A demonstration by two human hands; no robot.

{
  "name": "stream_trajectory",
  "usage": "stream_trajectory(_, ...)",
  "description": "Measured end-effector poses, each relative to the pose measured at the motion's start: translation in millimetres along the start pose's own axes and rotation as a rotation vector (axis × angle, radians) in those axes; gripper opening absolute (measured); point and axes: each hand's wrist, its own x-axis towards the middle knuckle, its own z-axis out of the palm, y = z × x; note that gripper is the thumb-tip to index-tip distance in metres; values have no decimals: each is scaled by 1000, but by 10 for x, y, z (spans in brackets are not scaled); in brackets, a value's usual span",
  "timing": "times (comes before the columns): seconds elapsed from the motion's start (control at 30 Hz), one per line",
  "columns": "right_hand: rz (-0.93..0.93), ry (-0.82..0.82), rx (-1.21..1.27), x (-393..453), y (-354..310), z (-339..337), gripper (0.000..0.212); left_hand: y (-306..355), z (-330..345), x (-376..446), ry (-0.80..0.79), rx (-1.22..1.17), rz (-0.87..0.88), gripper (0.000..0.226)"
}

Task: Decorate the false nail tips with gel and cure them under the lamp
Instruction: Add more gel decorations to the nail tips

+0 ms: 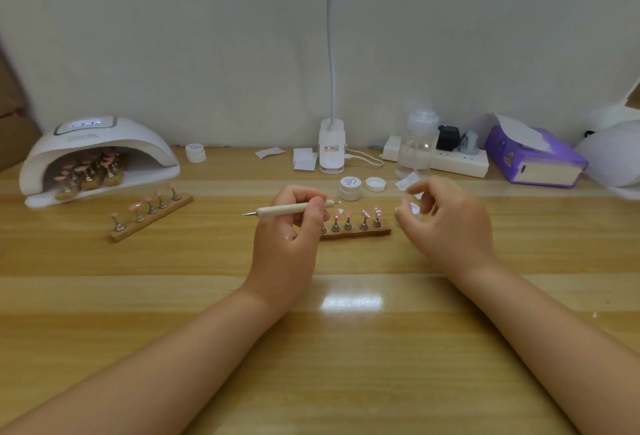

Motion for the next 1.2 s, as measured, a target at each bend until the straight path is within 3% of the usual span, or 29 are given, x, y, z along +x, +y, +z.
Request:
stream_trajectory(0.1,163,-33,-23,60,158,8,39,6,3,-2,-4,-4,-3,9)
stream_trajectory(0.2,336,-208,-168,91,249,36,60,9,5,-8,-4,-3,-1,10)
stream_trajectory(0.33,412,-389,-307,94,277,77,63,12,3,-10,-9,-1,-3,10)
stream_trajectory(0.63,336,-364,-221,92,310,94,43,4,-3,-10,-26,14,1,10)
stream_trajectory(0.77,311,-255,-90,89,307,96,35,16,0,-8,-30,14,-7,9)
stream_trajectory(0.97,77,-2,118,-4,89,56,30,37,4,-6,-20,15,17,10)
stream_trajectory(1.2,-142,-64,244,-141,-130,94,29,80,15,-26,27,9,82,14)
